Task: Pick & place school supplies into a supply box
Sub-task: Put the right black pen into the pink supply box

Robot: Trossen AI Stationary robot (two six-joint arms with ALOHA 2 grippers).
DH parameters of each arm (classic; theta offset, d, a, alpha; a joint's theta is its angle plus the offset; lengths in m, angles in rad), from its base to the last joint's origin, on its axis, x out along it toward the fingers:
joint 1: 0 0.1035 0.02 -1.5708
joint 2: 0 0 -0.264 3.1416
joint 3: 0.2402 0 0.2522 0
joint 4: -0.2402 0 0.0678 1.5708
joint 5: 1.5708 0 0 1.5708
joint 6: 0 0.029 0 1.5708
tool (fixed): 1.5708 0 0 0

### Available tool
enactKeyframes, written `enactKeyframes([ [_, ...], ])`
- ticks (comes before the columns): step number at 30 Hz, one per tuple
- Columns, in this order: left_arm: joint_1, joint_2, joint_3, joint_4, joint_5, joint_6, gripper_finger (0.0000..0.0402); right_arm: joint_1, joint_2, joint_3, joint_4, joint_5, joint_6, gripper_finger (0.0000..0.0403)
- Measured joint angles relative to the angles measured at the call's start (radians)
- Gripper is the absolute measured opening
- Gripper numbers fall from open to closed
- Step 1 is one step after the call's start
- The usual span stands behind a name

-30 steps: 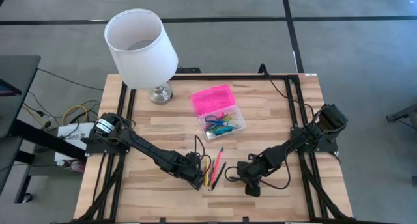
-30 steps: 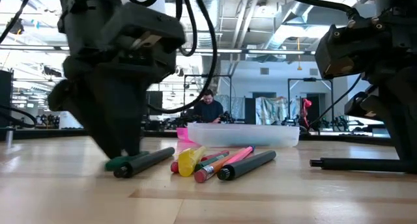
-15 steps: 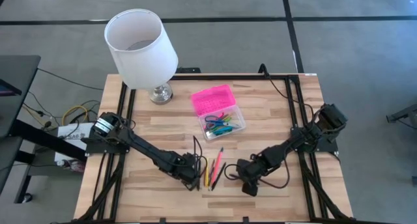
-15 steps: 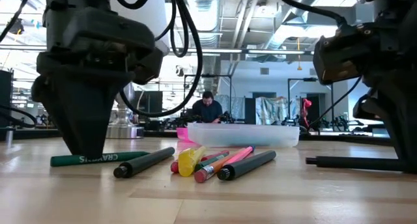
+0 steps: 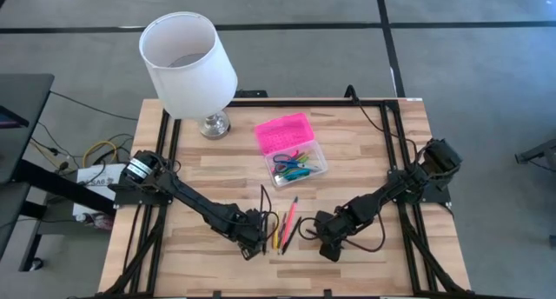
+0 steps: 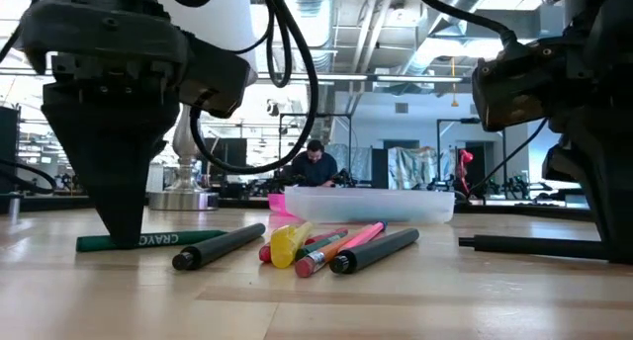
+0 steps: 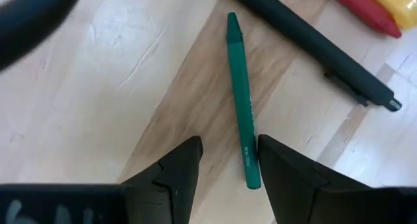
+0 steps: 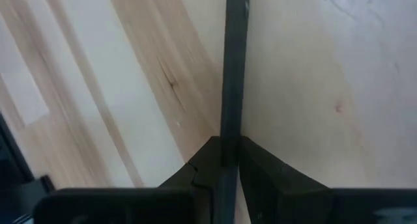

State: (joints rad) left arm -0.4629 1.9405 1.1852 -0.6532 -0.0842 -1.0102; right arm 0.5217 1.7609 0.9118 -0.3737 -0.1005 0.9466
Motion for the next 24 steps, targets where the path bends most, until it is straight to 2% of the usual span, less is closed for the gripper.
enactKeyframes([
  [7,0.002,0.001,0.009,-0.051,-0.054,0.052,0.0155,-0.012,0.004,0.051,-0.097,0.112,0.06,0.0043],
  [12,0.003,0.001,0.008,-0.052,-0.075,0.057,0.0155,-0.02,0.003,0.054,-0.159,0.106,0.12,0.0043],
  [24,0.004,0.001,0.008,-0.043,-0.095,0.107,0.0155,-0.009,0.001,0.055,-0.197,0.103,0.12,0.0043],
])
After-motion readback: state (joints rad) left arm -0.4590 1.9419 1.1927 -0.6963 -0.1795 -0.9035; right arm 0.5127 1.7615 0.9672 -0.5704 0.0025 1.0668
